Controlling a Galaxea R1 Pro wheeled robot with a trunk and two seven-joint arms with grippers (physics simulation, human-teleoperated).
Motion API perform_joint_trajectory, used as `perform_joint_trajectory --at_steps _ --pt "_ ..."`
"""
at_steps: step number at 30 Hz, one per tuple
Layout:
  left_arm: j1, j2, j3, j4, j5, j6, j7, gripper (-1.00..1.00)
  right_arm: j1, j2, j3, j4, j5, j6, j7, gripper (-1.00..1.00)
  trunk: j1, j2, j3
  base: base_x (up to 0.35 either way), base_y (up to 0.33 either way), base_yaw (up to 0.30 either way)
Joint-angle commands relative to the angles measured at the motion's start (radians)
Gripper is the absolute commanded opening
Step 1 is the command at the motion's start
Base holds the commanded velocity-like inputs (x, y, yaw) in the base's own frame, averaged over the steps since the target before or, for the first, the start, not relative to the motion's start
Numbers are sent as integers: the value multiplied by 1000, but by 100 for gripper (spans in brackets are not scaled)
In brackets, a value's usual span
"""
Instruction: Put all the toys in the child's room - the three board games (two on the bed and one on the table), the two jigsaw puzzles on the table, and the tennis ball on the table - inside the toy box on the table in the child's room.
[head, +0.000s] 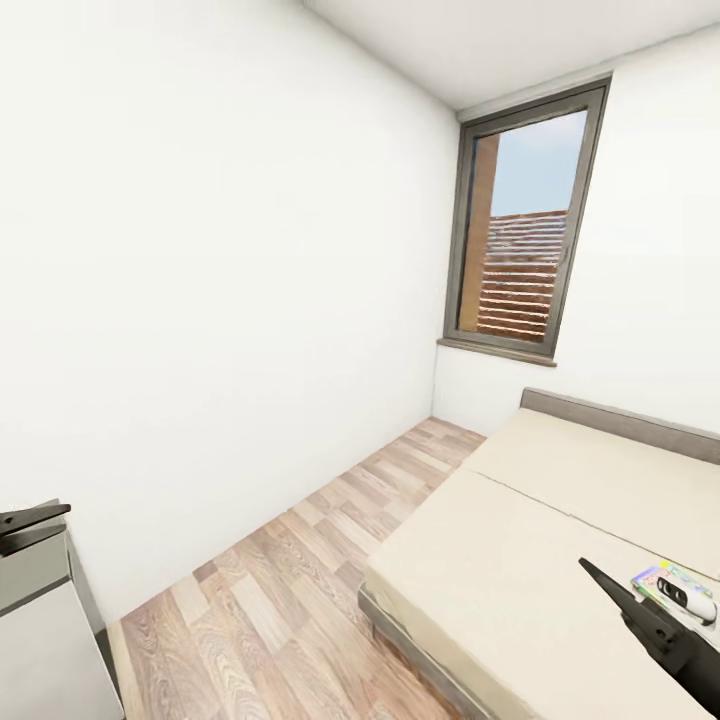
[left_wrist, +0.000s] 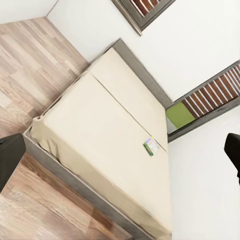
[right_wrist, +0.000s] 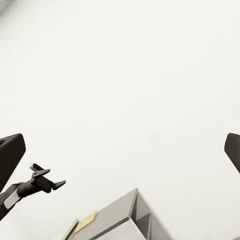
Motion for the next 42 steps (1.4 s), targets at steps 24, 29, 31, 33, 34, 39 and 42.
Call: perform_joint_trajectory --at_steps 24,29,31,33,34,39,42 --pt "0 -13 -3 0 -3 9 -5 100 0 11 3 -1 12 17 -1 100 0 -1 0 -3 0 -3" --pt "0 -15 -14 0 -3 9 -5 100 0 6 2 -1 14 41 -1 100 0 -1 -4 -5 -1 0" --pt "0 -16 -22 0 -3 9 -5 100 0 5 1 -1 15 49 -1 100 0 -1 -6 -37 -23 0" --pt "0 -17 -28 -1 -3 9 -5 100 0 4 1 -1 15 54 -1 100 0 -1 -9 -63 -48 0" --pt "0 -18 -31 -1 -3 9 -5 100 0 4 0 -1 15 56 -1 100 0 -1 -10 -79 -62 0" --pt "0 -18 -39 -1 -3 9 -5 100 0 3 -1 0 16 61 -2 100 0 -1 -18 -103 -84 0" --pt "0 -19 -41 -1 -3 9 -5 100 0 2 -2 1 16 63 -2 100 0 -1 -22 -111 -100 0"
